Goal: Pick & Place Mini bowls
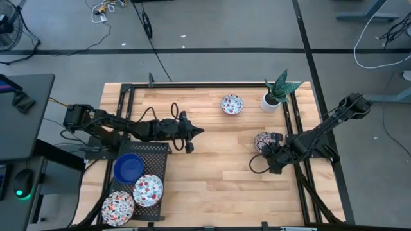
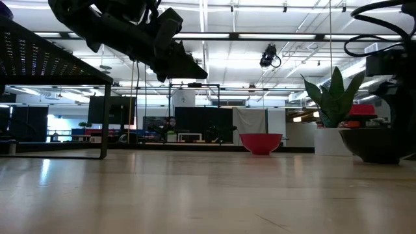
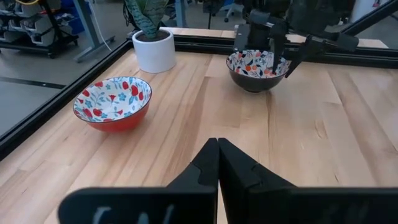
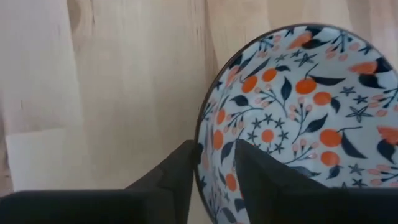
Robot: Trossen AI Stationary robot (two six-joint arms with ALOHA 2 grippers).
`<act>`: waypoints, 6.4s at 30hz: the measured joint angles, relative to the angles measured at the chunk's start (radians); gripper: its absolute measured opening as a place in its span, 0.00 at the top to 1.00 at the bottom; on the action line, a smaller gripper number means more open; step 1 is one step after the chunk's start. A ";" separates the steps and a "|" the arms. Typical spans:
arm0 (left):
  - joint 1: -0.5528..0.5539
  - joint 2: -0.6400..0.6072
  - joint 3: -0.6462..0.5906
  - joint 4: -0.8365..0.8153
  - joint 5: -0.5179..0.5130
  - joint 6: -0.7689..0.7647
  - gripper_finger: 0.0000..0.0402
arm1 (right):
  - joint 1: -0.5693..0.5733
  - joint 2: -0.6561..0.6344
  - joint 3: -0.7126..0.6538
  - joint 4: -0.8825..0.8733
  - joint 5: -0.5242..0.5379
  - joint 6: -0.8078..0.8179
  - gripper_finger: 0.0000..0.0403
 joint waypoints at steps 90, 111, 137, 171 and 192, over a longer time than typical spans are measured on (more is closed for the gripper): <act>-0.448 0.093 0.673 -0.978 0.116 0.056 0.49 | -0.347 0.532 0.791 0.261 -0.685 -1.852 0.97; -0.420 0.098 0.675 -1.028 0.099 0.107 0.71 | -0.354 0.533 0.791 0.292 -0.685 -1.856 0.97; -0.421 0.098 0.674 -1.052 0.175 0.226 0.93 | -0.368 0.533 0.791 0.392 -0.684 -1.821 0.90; -0.282 0.100 1.041 -1.491 -0.064 -0.284 0.97 | -0.215 0.380 0.738 0.031 -0.675 -1.109 0.84; -0.532 0.348 1.659 -2.069 0.374 -0.948 0.97 | -0.290 0.381 0.610 0.201 -0.631 -1.205 0.92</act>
